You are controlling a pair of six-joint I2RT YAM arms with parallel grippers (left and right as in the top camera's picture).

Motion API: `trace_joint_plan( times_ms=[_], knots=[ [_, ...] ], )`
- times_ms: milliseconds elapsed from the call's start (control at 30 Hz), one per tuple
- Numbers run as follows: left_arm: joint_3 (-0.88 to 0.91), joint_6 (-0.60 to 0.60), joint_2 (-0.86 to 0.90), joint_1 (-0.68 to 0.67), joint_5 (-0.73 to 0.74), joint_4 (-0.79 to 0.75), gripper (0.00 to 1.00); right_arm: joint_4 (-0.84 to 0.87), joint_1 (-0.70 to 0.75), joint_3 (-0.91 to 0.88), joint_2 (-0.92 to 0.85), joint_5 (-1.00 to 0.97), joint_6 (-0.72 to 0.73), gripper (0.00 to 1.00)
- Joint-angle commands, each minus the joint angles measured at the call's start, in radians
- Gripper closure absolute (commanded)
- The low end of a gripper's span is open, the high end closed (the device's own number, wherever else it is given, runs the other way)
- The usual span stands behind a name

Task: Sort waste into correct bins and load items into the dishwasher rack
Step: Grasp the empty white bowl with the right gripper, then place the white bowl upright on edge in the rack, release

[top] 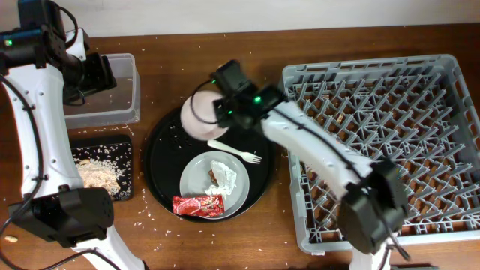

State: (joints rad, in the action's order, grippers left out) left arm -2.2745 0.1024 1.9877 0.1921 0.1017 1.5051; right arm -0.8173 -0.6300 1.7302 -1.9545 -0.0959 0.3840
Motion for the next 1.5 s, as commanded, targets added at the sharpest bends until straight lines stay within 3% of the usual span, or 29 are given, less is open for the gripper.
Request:
trace_joint_plan(
  times_ms=[0, 167, 233, 333, 467, 600, 700, 967, 1133, 1467],
  knots=[
    [-0.017, 0.005, -0.006, -0.002, 0.006, -0.011, 0.32, -0.117, 0.038, 0.011, 0.092, -0.315, -0.033, 0.96],
    [-0.017, 0.005, -0.006, -0.002, 0.007, -0.012, 0.32, -0.28, 0.131, 0.011, 0.198, -0.699, -0.031, 0.96],
    [-0.017, 0.006, -0.006, -0.002, 0.007, -0.012, 0.32, -0.319, 0.18, 0.01, 0.195, -0.949, 0.021, 0.96],
    [-0.017, 0.006, -0.006, -0.002, 0.007, -0.012, 0.32, -0.319, 0.249, 0.007, 0.19, -1.149, -0.013, 0.96],
    [-0.017, 0.006, -0.006, -0.002, 0.008, -0.031, 0.32, -0.262, 0.344, 0.007, 0.148, -1.154, -0.118, 0.96],
    [-0.017, 0.006, -0.006, -0.002, 0.008, -0.051, 0.32, -0.069, 0.381, 0.007, 0.041, -1.158, -0.51, 0.96],
    [-0.017, 0.006, -0.006, -0.002, 0.007, -0.061, 0.32, -0.012, 0.348, 0.007, -0.018, -1.147, -0.639, 0.96],
    [-0.017, 0.005, -0.006, -0.002, 0.006, -0.061, 0.32, -0.033, 0.299, 0.007, -0.106, -1.122, -0.638, 0.96],
    [-0.017, 0.005, -0.006, -0.002, 0.007, -0.061, 0.32, -0.058, 0.332, 0.006, -0.112, -1.146, -0.56, 0.96],
    [-0.017, 0.006, -0.006, -0.002, 0.007, -0.061, 0.32, -0.063, 0.306, -0.07, -0.113, -1.056, -0.558, 0.96]
  ],
)
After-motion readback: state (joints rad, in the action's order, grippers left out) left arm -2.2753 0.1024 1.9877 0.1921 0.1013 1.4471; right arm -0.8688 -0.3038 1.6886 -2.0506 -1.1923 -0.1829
